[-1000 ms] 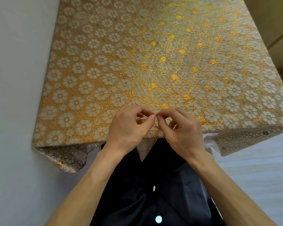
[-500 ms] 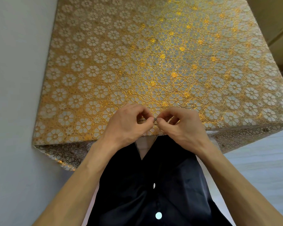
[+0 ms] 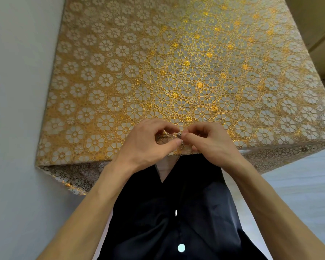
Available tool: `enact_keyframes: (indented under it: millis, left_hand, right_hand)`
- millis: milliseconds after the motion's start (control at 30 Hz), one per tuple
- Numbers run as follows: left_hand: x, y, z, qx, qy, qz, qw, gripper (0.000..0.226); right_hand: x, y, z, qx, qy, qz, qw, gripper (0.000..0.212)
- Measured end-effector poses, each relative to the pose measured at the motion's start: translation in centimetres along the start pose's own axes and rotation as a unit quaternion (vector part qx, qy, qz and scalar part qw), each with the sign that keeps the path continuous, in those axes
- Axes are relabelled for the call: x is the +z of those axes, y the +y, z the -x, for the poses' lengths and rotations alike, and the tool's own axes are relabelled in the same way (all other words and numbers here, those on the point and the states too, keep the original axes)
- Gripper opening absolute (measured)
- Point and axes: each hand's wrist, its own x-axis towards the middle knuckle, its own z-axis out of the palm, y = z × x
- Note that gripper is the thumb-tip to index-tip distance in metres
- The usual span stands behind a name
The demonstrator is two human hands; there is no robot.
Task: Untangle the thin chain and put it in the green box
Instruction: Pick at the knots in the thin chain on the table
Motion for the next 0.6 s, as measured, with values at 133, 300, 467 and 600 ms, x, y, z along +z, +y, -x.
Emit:
enact_keyframes:
  millis: [133, 300, 467, 600]
  left_hand:
    - [0.17, -0.03, 0.05, 0.002, 0.026, 0.023, 0.999, 0.005]
    - [0.41, 0.11, 0.02, 0.011, 0.019, -0.014, 1.0, 0.009]
    - [0.44, 0.26, 0.04, 0.04, 0.018, -0.088, 0.995, 0.02]
    - [0.39, 0.02, -0.03, 0.07, 0.027, -0.142, 0.987, 0.024]
  right_hand:
    - [-0.07, -0.01, 0.11, -0.005, -0.005, -0.003, 1.0, 0.01]
    - [-0.15, 0.05, 0.26, -0.017, -0.005, 0.023, 1.0, 0.01]
    - [-0.27, -0.08, 0.23, -0.014, -0.028, 0.033, 0.999, 0.011]
    - [-0.32, -0.35, 0.11, -0.011, -0.045, 0.072, 0.996, 0.013]
